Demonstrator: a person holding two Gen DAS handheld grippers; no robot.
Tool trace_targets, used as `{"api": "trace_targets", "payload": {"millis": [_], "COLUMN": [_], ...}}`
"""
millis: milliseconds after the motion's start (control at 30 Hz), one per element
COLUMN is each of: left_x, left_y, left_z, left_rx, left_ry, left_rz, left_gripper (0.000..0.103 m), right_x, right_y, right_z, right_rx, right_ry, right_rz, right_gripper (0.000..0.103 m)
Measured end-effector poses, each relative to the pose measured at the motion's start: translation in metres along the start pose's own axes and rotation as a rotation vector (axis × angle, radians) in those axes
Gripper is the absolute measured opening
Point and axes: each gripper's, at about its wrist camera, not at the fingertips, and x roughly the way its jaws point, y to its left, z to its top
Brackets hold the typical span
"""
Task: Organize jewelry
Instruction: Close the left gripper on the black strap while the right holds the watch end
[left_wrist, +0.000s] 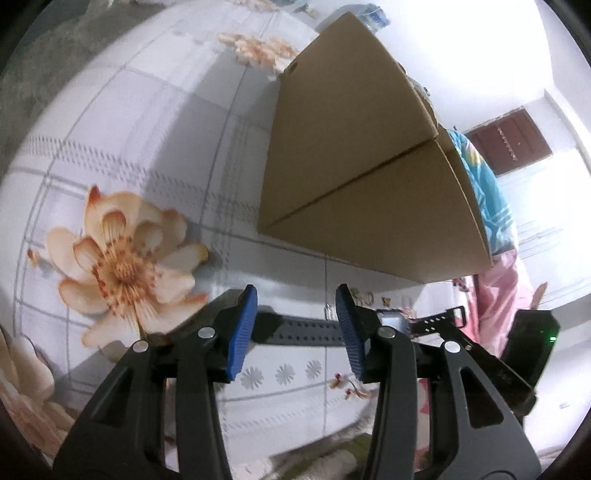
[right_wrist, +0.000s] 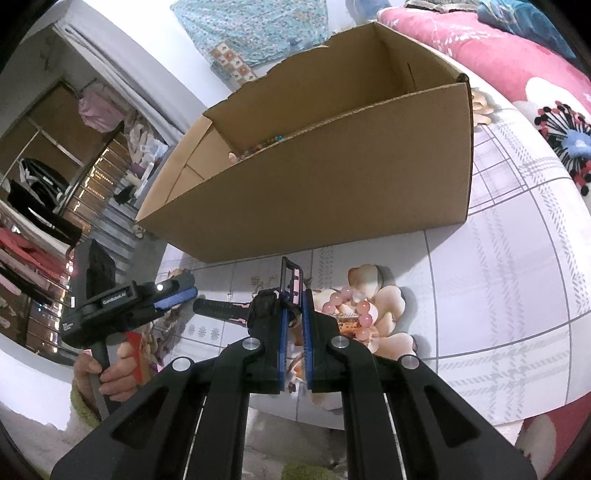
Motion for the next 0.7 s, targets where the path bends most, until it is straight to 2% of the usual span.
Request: {"api": "trace_targets", "payload": {"millis": [300,533,700], "left_x": [-0.015,-0.012,-0.009], "left_y": [0.011,0.011,0.010], "left_z": [-0.007,-0.013,-0.015], "left_rx": [-0.071,-0.063,-0.074], "left_ry": [0.004,0.022,0.028], "left_rz": [-0.027,-0.008,-0.031], "left_gripper": [0.043,0.043,0.045], "right_x": [0.003,0.006,0.007], "right_y": [-0.001,0.002,0.004], "right_z": [0.000,0.000,0.001], "right_rx": [0.008,0.009,0.008], "right_ry": [0.001,0.006,0.003], "right_rz": [0.009,0.018,0.017], "right_gripper": [0.008,0.008,0.008]}}
